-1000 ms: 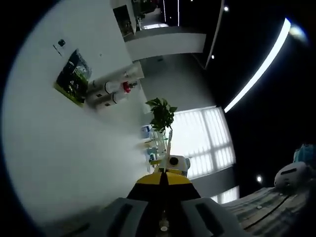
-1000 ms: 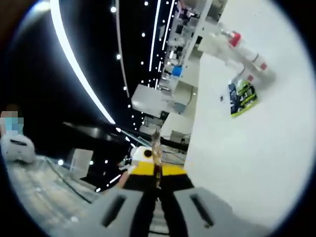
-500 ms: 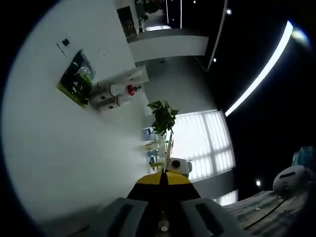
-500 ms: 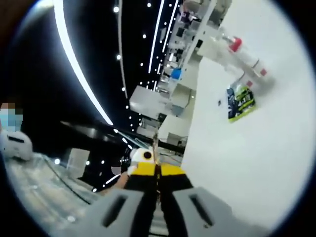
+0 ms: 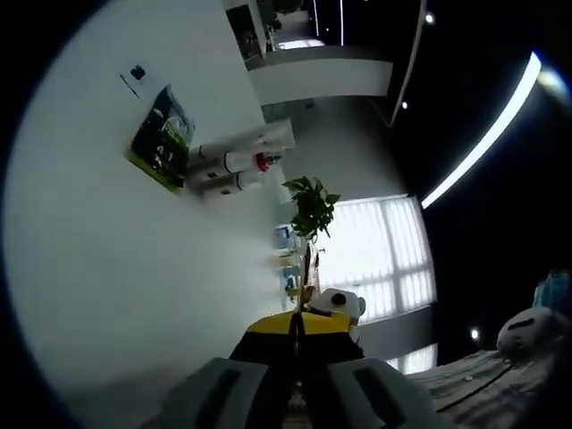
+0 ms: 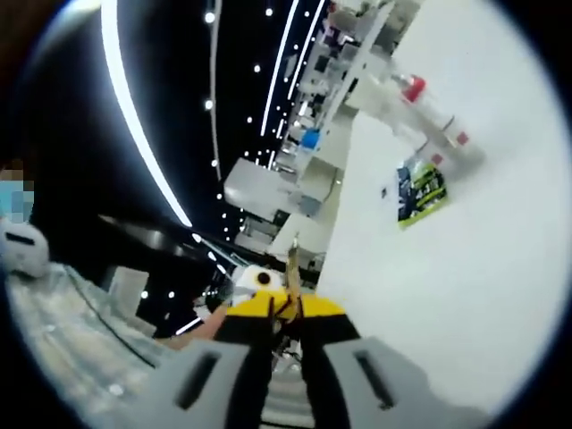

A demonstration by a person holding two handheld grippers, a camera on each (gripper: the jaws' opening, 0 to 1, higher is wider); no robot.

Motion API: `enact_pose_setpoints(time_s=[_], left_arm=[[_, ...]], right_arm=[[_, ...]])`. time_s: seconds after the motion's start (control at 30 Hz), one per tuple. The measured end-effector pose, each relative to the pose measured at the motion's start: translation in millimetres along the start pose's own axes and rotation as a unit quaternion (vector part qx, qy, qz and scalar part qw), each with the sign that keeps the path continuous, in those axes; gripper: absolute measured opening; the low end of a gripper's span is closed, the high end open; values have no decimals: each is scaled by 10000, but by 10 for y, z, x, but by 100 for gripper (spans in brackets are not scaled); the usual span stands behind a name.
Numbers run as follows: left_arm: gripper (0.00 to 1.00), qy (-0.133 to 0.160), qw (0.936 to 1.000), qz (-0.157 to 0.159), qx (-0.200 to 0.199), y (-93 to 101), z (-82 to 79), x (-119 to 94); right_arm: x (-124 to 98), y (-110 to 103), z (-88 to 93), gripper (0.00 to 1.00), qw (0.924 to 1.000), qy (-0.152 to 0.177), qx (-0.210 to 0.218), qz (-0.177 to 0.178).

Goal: Arrange the skincare products in the storage area until every visible bottle or jar stands upright without overlapping.

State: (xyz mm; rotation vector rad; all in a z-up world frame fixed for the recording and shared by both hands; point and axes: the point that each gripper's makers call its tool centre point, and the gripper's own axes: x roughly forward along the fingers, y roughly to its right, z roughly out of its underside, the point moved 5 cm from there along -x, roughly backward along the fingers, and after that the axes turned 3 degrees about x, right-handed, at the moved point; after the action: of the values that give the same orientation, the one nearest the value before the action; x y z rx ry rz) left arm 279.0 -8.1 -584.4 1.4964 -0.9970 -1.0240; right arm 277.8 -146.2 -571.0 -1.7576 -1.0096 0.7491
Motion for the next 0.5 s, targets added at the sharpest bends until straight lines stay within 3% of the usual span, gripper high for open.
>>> enact_pose_setpoints(time_s=[0.17,0.5], left_arm=[[1,15,9996,-285,-23,-159,-110,-78],[1,142,9979,-633,-40,-353,-366,-190]], right_arm=[[-38,48,-32,14,9996,23,-189,184],[-14,168,3,15,9979,-186,-315,535]])
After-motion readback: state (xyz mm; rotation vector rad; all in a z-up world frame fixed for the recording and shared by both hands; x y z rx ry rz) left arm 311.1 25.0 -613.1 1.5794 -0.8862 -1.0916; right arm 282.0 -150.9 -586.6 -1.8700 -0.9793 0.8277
